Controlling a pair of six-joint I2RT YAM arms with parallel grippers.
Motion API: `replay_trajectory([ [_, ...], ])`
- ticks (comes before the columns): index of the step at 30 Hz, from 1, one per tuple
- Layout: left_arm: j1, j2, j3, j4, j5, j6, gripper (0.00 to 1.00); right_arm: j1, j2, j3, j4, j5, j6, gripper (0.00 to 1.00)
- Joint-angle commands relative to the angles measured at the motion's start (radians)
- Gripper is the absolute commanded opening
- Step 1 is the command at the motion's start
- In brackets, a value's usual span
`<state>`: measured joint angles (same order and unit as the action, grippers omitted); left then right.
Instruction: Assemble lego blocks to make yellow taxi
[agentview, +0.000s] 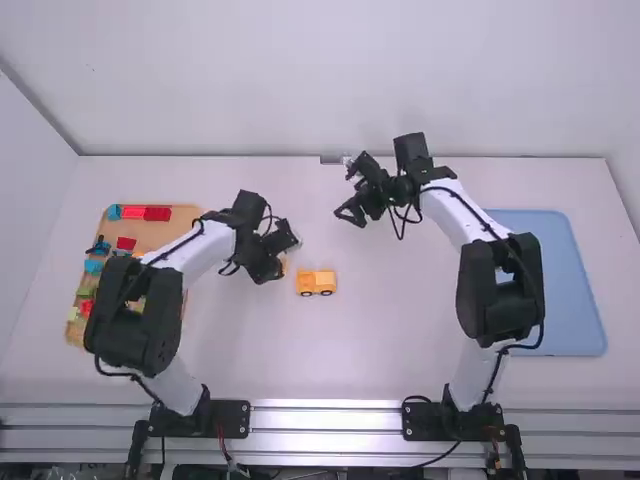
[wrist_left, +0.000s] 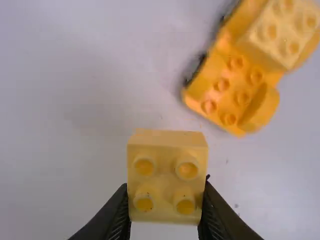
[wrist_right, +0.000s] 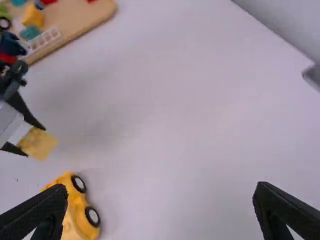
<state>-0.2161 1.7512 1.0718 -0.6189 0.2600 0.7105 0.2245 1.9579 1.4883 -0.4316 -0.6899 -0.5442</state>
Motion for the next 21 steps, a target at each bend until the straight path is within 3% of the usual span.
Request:
replay_trajectory([
  [1,-0.008,0.046,0.031,-0.067,-0.032,0.240,0.02,-0.016,-0.056,0.017,-0.019,0.036,0.040,0.99],
  [5,-0.004,0.071,0.024,-0.070,-0.032,0.346,0.02,-0.024,-0.057,0.000,-0.018,0.036,0.043,0.99],
  [9,-0.008,0.085,-0.014,0.029,-0.051,0.362,0.06,-0.022,-0.057,-0.012,-0.018,0.037,0.043,0.99],
  [15,-0.010,0.086,-0.067,0.087,-0.059,0.452,0.22,-0.008,-0.057,-0.012,0.009,0.037,0.043,0.99],
  [21,-0.003,0.086,-0.095,0.131,-0.060,0.467,0.27,-0.006,-0.057,-0.012,0.020,0.037,0.043,0.98],
])
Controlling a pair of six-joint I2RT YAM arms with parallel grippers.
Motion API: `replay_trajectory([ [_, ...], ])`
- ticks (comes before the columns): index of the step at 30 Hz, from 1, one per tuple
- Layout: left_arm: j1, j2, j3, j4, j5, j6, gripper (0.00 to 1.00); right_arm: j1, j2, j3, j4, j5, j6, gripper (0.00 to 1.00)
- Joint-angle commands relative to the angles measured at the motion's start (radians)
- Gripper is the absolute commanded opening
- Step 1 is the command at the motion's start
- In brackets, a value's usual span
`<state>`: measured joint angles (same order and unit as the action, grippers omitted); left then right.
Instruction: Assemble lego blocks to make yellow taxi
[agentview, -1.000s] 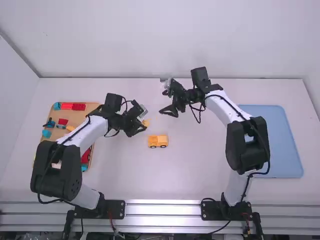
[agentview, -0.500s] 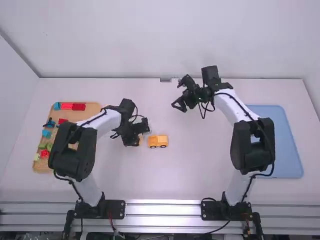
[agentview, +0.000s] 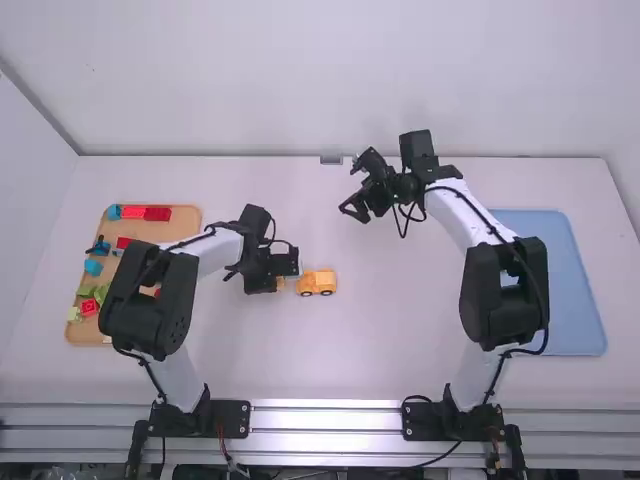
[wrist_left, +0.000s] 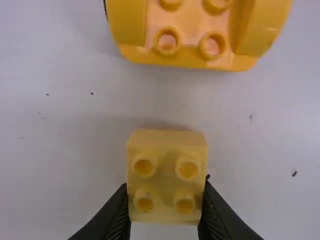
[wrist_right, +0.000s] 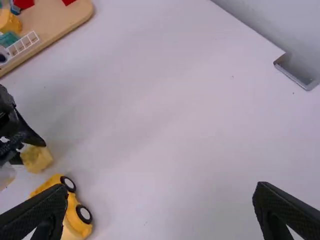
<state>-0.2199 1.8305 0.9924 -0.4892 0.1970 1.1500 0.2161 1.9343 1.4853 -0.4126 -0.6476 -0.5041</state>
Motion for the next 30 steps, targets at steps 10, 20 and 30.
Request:
replay_trajectory([
  [10,0.005,0.005,-0.011,0.042,0.027,0.017,0.99,0.008,-0.033,-0.009,0.012,-0.006,0.003,0.99],
  [20,0.110,-0.086,0.100,-0.123,0.341,0.101,0.99,0.005,-0.034,-0.009,0.016,-0.006,-0.001,0.99],
  [30,0.301,-0.088,0.097,-0.101,0.555,0.029,0.99,0.009,-0.034,-0.009,0.036,-0.005,0.000,0.99],
])
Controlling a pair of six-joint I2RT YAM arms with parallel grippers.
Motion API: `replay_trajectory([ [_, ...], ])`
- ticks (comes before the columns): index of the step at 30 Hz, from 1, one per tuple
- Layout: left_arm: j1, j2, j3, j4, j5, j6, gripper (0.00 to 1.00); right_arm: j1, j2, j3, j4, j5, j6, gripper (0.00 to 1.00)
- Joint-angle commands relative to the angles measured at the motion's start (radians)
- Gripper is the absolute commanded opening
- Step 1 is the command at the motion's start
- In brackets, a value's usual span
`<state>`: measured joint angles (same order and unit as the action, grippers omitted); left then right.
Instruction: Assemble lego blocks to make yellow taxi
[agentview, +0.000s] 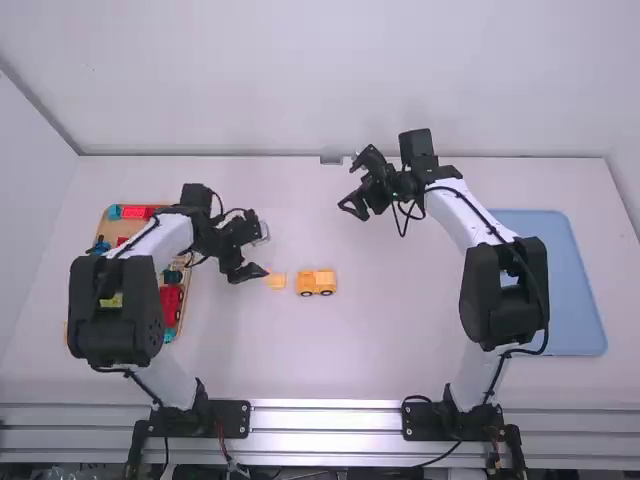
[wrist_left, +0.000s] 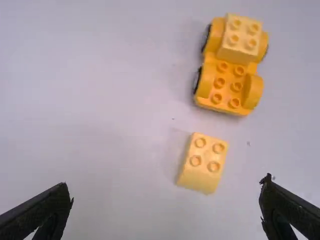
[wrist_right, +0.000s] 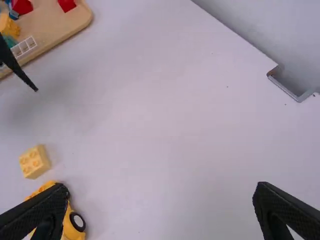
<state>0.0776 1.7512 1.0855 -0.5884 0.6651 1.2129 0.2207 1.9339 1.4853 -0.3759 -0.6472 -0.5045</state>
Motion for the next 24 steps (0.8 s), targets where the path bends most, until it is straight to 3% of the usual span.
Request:
replay_trajectory([
  [1,0.007,-0.008,0.003,0.009,0.084,-0.068,0.99,0.003,-0.033,-0.009,0.006,0.002,0.000,0.98],
  [9,0.006,-0.008,0.003,0.090,0.077,-0.296,0.99,0.003,-0.032,-0.009,0.065,0.204,0.000,0.99],
  [15,0.006,-0.008,-0.001,0.095,0.048,-0.325,0.99,0.008,-0.032,-0.009,0.021,0.200,0.000,0.99],
  [22,0.006,-0.008,-0.070,0.068,0.064,0.024,0.99,0.050,-0.032,-0.009,-0.071,0.198,-0.009,0.99],
  [24,0.006,-0.008,-0.090,0.043,0.090,0.117,0.99,0.065,-0.032,-0.007,-0.114,0.148,-0.108,0.99],
])
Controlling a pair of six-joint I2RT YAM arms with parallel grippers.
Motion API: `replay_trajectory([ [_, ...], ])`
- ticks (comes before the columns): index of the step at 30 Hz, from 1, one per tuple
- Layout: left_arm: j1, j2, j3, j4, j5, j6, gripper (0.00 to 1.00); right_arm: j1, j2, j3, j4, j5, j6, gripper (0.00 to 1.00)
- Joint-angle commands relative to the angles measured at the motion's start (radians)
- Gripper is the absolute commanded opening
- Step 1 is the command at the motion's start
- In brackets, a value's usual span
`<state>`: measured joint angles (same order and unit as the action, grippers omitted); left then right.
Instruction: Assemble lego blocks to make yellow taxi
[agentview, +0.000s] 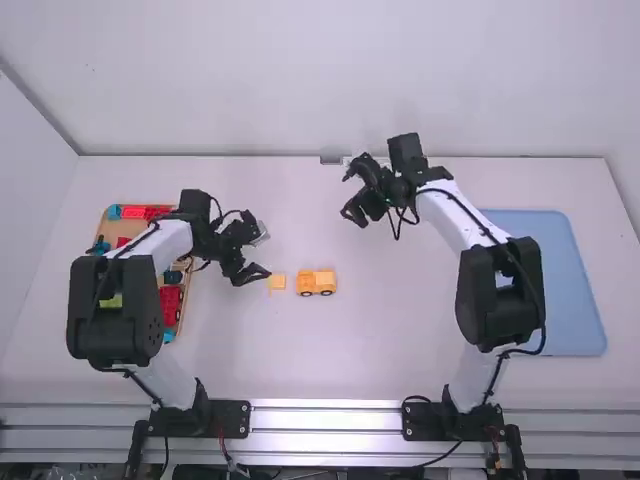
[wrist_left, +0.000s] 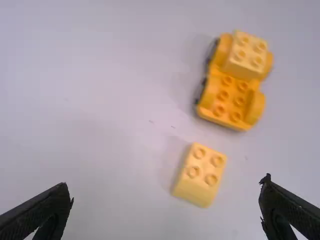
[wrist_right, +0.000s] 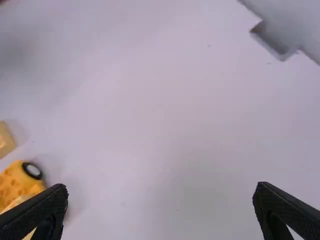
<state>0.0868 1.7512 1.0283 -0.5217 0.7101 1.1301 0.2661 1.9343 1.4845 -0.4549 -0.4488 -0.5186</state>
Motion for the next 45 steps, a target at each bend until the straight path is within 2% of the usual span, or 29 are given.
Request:
replay_trajectory([
  [1,-0.003,-0.008,-0.039,-0.026,0.055,0.220,0.99,0.022,-0.032,-0.006,-0.047,-0.068,-0.119,0.99],
  [4,-0.003,-0.008,-0.078,-0.011,0.077,0.282,0.99,0.030,-0.038,-0.004,-0.135,-0.238,-0.321,0.98],
  [8,-0.002,-0.008,-0.132,0.064,0.130,0.273,0.99,0.006,-0.068,-0.005,-0.223,-0.375,-0.460,0.99],
  [14,-0.002,0.011,-0.199,0.181,0.257,0.272,0.99,-0.019,-0.090,-0.011,-0.385,-0.476,-0.724,0.99],
  [17,-0.003,0.022,-0.226,0.220,0.274,0.270,0.99,-0.019,-0.090,-0.051,-0.401,-0.515,-0.789,0.99],
  [23,-0.003,0.076,-0.252,0.322,0.294,0.198,0.99,-0.055,-0.090,-0.249,-0.153,-0.704,-0.795,0.99],
  [27,-0.010,0.135,-0.252,0.417,0.301,0.111,0.99,-0.063,-0.090,-0.339,-0.018,-0.782,-0.772,0.99],
  [29,-0.006,0.153,-0.249,0.426,0.304,0.116,0.99,-0.063,-0.090,-0.360,0.027,-0.783,-0.745,0.99],
  [34,0.000,0.175,-0.221,0.296,0.290,0.267,0.99,-0.042,-0.090,-0.381,0.174,-0.705,-0.543,0.98],
  [36,0.002,0.175,-0.222,0.291,0.274,0.289,1.00,-0.035,-0.090,-0.381,0.199,-0.684,-0.499,0.99],
  [39,0.005,0.179,-0.221,0.310,0.216,0.286,0.94,-0.016,-0.090,-0.381,0.225,-0.659,-0.469,0.99],
  [43,0.011,0.179,-0.222,0.341,0.192,0.274,0.92,0.005,-0.090,-0.381,0.235,-0.642,-0.476,0.98],
  [45,0.013,0.179,-0.222,0.348,0.190,0.274,0.85,0.005,-0.090,-0.381,0.240,-0.644,-0.476,0.99],
])
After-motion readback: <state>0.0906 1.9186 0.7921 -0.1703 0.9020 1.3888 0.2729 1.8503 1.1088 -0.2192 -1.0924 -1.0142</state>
